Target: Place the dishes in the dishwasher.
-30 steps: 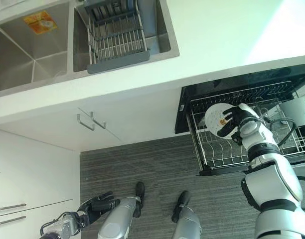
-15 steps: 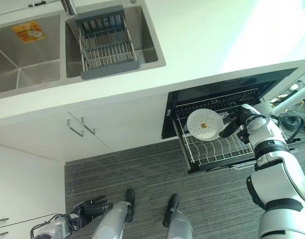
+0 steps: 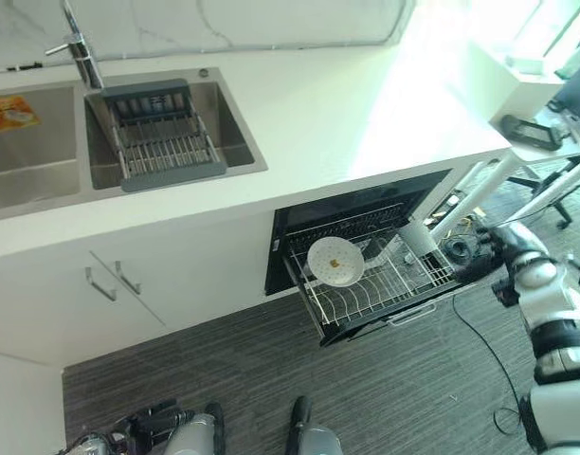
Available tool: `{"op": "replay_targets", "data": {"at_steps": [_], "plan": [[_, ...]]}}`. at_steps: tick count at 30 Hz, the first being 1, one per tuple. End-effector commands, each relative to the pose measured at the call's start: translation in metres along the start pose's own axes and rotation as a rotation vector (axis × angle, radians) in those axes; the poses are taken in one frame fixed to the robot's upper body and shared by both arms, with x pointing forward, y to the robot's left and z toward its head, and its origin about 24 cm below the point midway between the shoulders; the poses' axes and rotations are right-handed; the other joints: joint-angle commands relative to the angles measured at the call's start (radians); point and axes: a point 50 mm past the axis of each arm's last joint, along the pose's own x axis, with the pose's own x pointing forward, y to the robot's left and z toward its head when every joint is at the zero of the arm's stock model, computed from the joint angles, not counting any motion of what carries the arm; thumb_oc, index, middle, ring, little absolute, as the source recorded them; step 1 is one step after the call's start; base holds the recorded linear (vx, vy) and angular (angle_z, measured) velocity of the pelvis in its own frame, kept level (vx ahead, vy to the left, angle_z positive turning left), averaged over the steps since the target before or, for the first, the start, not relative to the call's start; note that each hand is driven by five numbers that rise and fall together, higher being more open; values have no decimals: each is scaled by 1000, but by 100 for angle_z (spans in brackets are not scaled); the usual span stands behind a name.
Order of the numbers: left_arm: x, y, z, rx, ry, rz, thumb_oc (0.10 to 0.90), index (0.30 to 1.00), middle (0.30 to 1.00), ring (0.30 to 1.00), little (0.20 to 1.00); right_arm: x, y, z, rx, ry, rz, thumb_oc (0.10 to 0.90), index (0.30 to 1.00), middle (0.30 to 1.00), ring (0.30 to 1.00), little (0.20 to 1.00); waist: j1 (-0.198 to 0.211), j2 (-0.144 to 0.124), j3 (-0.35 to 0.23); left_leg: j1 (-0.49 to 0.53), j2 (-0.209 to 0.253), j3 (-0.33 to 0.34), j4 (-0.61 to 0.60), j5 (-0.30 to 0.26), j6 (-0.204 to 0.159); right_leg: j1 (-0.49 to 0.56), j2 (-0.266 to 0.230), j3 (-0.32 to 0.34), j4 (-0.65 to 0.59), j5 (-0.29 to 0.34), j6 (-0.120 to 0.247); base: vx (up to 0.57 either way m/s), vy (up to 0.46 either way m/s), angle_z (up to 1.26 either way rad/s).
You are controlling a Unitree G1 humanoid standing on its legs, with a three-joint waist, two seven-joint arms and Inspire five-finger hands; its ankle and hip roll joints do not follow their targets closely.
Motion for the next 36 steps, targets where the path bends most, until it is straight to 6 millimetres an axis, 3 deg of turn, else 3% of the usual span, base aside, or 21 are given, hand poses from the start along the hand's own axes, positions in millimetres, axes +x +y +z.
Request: {"op": "replay_targets", "data": {"at_steps": [1,2,4,10,16,22,28,36], "plan": [[-3,2,-33,33,112,10,800,900,900,900,900,-8,-42,32,76,-116,-150,800,900,900,900,900,29,20,-35,38,46,-85,-81,-3,-56,1,-44,-20,136,-123,65,55,56,-12],[-4,2,-36,10,114,10,800,900,900,900,900,-10,-27,25,56,-111,-84,800,900,900,900,900,18,27,-39,44,45,-77,-81,-5,-56,4,-47,-18,136,-124,66,63,69,-13],[-4,2,-38,-4,117,12,800,900,900,900,900,-11,-15,16,49,-88,-41,800,900,900,900,900,11,32,-41,49,45,-70,-81,-4,-55,6,-49,-15,136,-125,65,44,56,-13],[-3,-4,-50,-51,134,13,800,900,900,900,900,-9,36,-36,90,115,120,800,900,900,900,900,-2,45,-40,60,45,-56,-81,-7,-56,15,-53,-11,136,-131,59,20,32,-4],[-3,-3,-50,-23,167,8,800,900,900,900,900,-12,78,-79,177,331,291,800,900,900,900,900,22,49,-37,66,39,-69,-81,-5,-54,33,-61,-31,136,-133,60,32,-10,7],[-1,-6,-46,33,189,-2,800,900,900,900,900,-11,100,-93,239,475,315,800,900,900,900,900,68,65,-37,72,23,-96,-81,-2,-51,54,-74,-62,136,-133,66,59,-15,16],[-3,0,-45,29,218,28,800,900,900,900,900,-3,98,-75,230,508,264,800,900,900,900,900,112,95,-34,65,-8,-129,-81,4,-43,63,-100,-84,136,-125,73,51,27,24],[-8,6,-60,5,297,67,800,900,900,900,900,-2,58,-77,230,587,127,800,900,900,900,900,177,155,-29,39,-67,-190,-81,18,-35,77,-164,-150,136,-110,94,60,57,33]]}}
